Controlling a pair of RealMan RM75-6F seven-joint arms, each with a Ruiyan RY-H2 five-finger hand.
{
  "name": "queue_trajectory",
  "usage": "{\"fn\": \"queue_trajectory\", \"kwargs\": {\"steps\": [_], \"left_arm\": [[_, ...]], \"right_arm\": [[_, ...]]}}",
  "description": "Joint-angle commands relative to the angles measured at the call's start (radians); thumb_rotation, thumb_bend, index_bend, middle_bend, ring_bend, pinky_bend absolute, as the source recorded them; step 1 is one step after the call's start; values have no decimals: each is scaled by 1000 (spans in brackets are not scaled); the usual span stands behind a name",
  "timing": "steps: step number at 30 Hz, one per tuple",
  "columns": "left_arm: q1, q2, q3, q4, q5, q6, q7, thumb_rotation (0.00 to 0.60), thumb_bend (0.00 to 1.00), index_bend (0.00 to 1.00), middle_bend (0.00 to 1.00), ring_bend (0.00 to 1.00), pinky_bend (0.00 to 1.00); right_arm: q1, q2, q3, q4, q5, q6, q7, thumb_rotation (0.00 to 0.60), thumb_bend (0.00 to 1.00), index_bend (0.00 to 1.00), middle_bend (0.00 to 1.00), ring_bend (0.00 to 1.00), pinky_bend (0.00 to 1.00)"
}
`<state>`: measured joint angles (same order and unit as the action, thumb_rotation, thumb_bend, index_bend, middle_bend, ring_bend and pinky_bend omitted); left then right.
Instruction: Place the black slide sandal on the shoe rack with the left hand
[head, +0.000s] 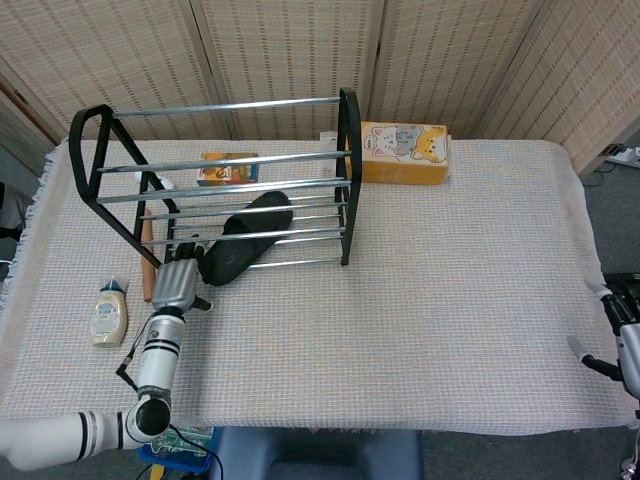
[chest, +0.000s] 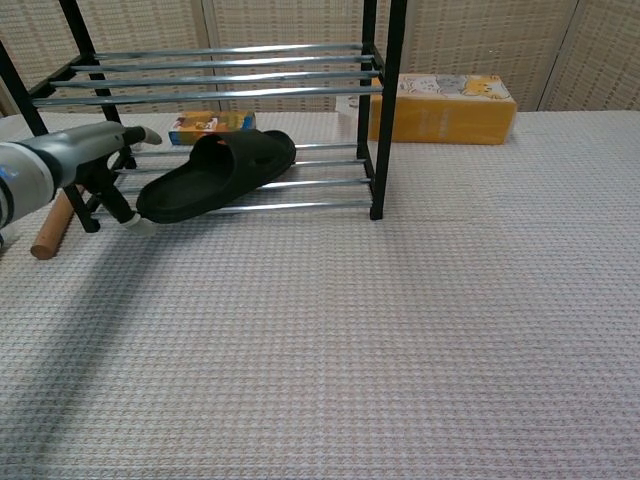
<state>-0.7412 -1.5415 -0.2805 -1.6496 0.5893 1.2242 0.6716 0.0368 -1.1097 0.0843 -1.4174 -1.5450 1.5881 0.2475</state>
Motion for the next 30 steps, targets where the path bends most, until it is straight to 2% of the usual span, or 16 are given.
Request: {"fn": "queue_trajectory", "kwargs": {"steps": [1,3,5,10,13,30], "left_arm": [[50,56,57,-52,45,20,-7,600,76,0,0,15,302],[68,76,78,-65,64,26,-18,600,76,0,13,60,334],[85,92,99,-71,82,29,-26,600,76,15,78,147,409],[101,107,118,-71,93,-10,-62,600,76,106,357,447,716],[98,107,121,-66,93,-35,-69,600,76,128,446,526,803],[40,45,91,27,-7,-112,-50,600,76,115,460,542,827]], "right_arm": [[1,2,2,2,0,2,2,600,258,102,205,136,249],[3,3,3,2,-3,2,1,600,258,102,205,136,250],[7,3,3,2,-7,0,0,600,258,102,205,136,250],[15,0,2,-1,-12,-8,-3,600,258,102,205,136,250],[16,1,3,-4,-14,-6,-7,600,259,101,205,136,250],[10,5,1,-5,-5,-4,-7,600,258,102,211,142,250]]}}
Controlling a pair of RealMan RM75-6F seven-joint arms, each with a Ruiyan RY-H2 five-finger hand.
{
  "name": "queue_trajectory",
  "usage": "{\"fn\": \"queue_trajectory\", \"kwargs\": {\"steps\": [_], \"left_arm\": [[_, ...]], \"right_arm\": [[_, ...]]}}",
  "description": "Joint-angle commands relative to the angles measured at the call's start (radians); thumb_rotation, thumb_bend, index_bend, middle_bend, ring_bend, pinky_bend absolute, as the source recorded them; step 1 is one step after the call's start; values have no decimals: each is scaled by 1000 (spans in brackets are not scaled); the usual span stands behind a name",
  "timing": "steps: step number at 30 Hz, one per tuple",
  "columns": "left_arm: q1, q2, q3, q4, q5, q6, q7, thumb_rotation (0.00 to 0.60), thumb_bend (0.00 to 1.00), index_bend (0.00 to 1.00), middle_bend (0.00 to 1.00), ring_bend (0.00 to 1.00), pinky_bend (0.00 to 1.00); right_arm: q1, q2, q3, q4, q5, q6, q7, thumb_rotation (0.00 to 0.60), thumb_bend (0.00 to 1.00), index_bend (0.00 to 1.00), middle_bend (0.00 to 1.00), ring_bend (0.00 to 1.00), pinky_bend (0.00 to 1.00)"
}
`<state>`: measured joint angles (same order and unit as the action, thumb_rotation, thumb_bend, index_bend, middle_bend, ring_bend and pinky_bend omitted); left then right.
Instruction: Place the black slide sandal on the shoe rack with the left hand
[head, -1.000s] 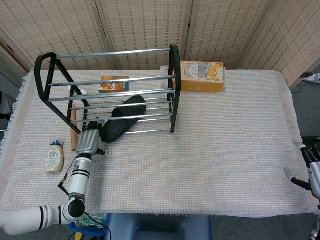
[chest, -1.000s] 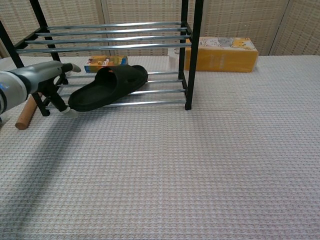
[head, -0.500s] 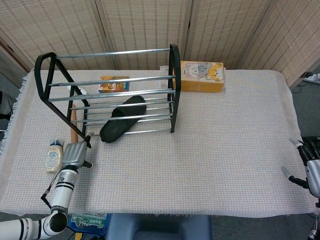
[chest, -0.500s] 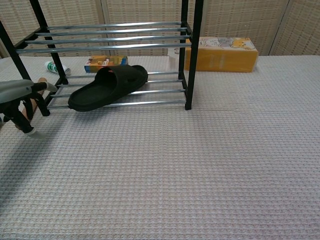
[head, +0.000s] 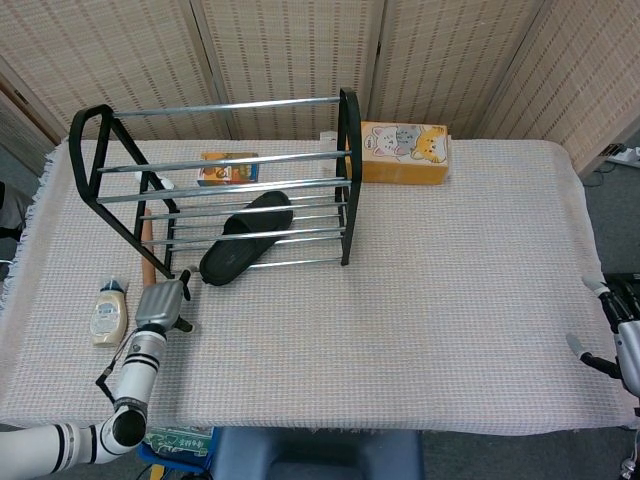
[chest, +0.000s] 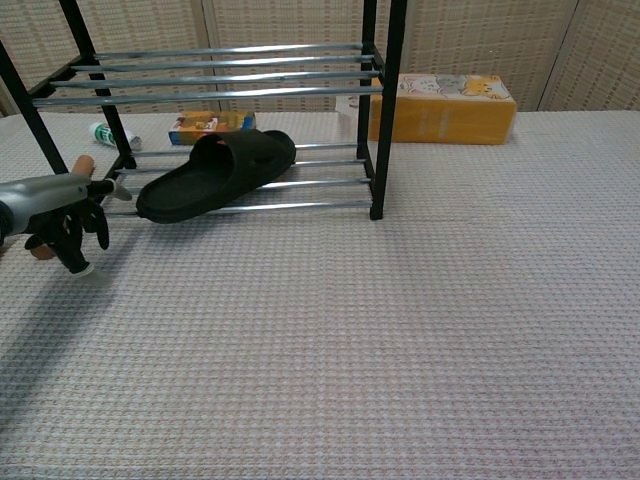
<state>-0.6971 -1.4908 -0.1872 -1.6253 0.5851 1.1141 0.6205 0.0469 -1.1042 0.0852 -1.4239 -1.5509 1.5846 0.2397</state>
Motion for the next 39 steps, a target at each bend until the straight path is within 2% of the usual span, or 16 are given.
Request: {"fn": "queue_trajectory", "kwargs": {"steps": [1,22,39], "left_arm": [[-8,-11,-4,4,-3,-3,2,600,76,115,460,542,828],[-80,-44,4,-83,35,-23,36,600,75,126,460,542,827],[-165,-99,-15,-73,16,-26,83,600,76,114,460,541,827]], "right_arm": [[0,-2,0,3,1,0,2,600,258,102,212,142,250],[-14,-2,-4,9,8,9,8,600,258,102,213,142,250],[-24,-4,-3,17,15,15,17,600,258,102,213,142,250]]}}
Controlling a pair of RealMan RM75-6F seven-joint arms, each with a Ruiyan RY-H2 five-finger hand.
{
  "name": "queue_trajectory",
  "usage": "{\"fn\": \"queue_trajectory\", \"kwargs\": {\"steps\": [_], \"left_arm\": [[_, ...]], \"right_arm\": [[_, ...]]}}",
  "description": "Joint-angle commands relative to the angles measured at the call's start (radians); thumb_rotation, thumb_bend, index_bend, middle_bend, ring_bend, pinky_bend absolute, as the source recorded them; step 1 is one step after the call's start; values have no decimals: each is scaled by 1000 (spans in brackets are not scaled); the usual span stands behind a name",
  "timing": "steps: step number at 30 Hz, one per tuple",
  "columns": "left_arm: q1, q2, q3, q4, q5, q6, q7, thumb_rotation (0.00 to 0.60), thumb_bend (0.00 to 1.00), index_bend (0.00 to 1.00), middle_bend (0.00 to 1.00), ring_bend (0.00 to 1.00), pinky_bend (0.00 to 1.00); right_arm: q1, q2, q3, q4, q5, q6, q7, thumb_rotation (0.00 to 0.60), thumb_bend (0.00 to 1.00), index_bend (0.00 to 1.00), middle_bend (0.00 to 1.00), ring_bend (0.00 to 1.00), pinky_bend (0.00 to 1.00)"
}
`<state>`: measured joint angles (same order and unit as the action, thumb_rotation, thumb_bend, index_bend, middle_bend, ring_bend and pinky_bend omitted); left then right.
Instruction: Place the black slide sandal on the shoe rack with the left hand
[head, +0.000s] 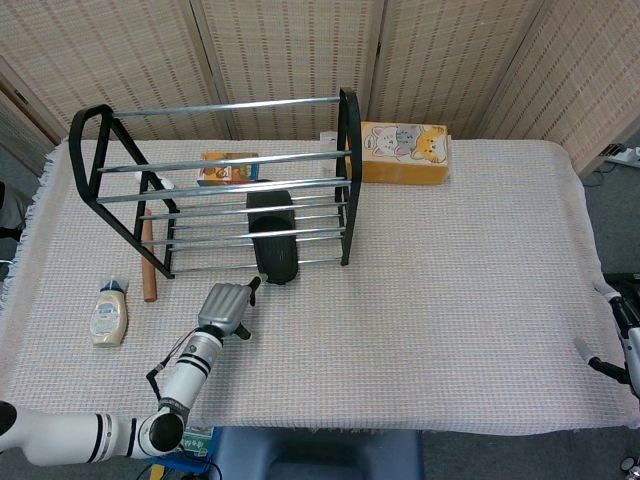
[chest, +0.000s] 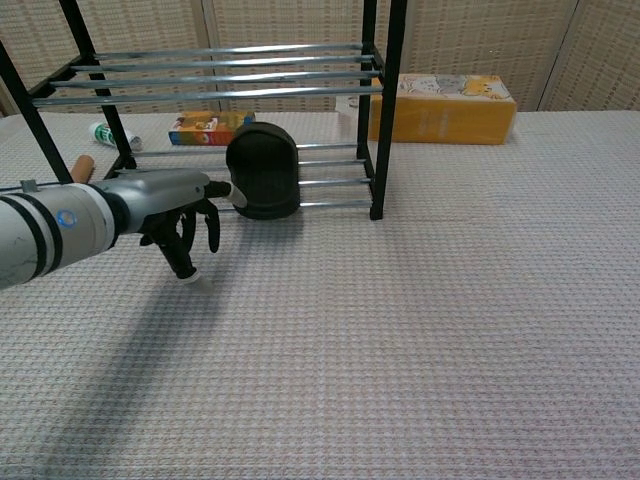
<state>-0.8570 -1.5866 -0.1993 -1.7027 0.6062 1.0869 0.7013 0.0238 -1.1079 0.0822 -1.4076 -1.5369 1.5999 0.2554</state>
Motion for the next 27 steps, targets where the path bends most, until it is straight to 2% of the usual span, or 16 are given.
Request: {"fn": "queue_trajectory", "kwargs": {"steps": [1,8,15,20,22,27], "left_arm": [[-9,-6,-4,6,-8,2,3,600,76,114,460,541,827],[7,18,2,-8,-14,30,-20,600,76,102,459,527,826],[124,101,59,-105,141,175,-118,600,76,95,421,446,760],[204,163,109,-152,235,242,-174,600,75,116,402,396,651],[241,187,128,-162,277,280,-198,600,75,132,396,386,615],[326,225,158,-137,349,345,-277,600,76,174,386,373,602]], "right_arm": [[-1,0,1,2,2,0,3,600,258,102,213,142,250],[-2,0,2,7,3,0,8,600,258,101,213,142,250],[7,3,6,3,9,-17,0,600,259,102,213,142,250],[17,13,11,-14,14,-35,-17,600,258,101,213,142,250],[21,15,13,-21,16,-40,-25,600,258,101,213,142,250],[29,24,9,-41,29,-73,-47,600,258,101,213,142,250]]}}
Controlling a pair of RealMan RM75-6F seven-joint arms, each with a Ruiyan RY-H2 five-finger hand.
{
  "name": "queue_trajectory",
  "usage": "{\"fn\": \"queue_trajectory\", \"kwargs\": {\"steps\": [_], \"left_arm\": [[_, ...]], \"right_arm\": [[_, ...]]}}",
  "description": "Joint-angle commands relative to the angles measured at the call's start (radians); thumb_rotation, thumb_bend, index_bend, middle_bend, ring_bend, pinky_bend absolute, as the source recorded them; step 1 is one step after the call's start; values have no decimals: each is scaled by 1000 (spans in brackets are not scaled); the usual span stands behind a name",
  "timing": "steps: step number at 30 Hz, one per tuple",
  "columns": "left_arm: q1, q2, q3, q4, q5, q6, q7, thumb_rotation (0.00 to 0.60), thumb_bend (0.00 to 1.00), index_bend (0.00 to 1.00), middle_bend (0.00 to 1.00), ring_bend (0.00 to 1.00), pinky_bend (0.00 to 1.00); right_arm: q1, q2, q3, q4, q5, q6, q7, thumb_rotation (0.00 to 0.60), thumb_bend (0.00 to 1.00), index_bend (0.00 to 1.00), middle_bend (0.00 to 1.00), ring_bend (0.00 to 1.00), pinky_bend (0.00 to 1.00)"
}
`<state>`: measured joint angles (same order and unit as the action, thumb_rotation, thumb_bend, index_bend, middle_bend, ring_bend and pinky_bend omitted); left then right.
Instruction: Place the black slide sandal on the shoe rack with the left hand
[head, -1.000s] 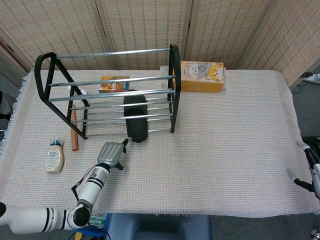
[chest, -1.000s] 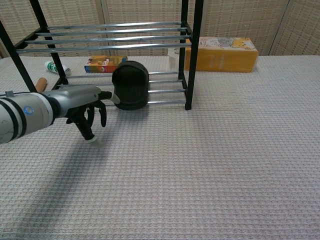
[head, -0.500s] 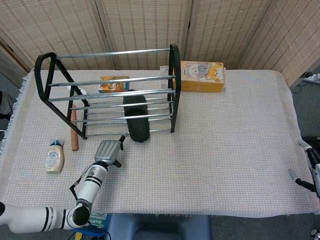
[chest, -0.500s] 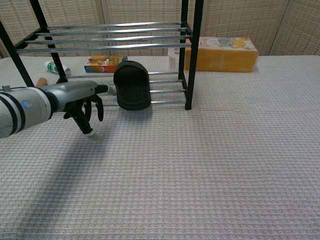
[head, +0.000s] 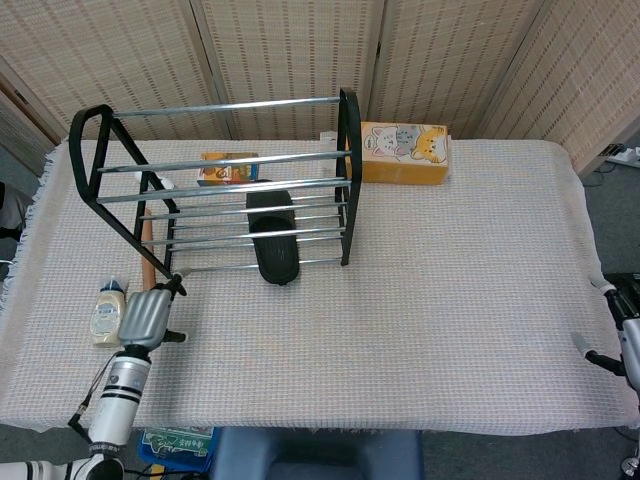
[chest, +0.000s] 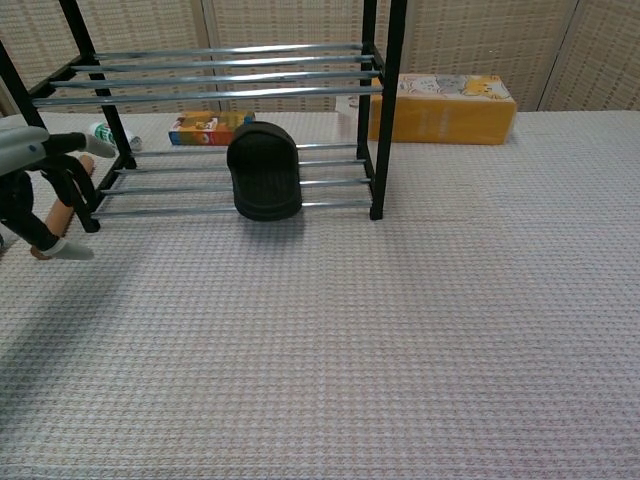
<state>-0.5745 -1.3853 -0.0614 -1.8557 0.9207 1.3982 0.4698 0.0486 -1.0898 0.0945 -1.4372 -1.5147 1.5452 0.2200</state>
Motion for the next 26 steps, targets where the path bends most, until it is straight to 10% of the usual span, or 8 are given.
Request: {"fn": "queue_trajectory", "kwargs": {"steps": [1,10,26], "left_arm": [[64,28,25,34,52,49,-67,600,76,181,386,368,581],[207,66,52,209,212,159,-256,600,76,207,305,234,322],[342,144,104,291,389,198,-322,600,76,202,250,220,308]], "right_arm": [[8,11,-6,-21,10,-30,-21,600,258,101,213,142,250],[33,11,-19,-35,-18,-63,-46,600,260,101,213,142,250],[31,-12,-40,-66,-45,-47,-77,600,235,101,213,142,248]]}}
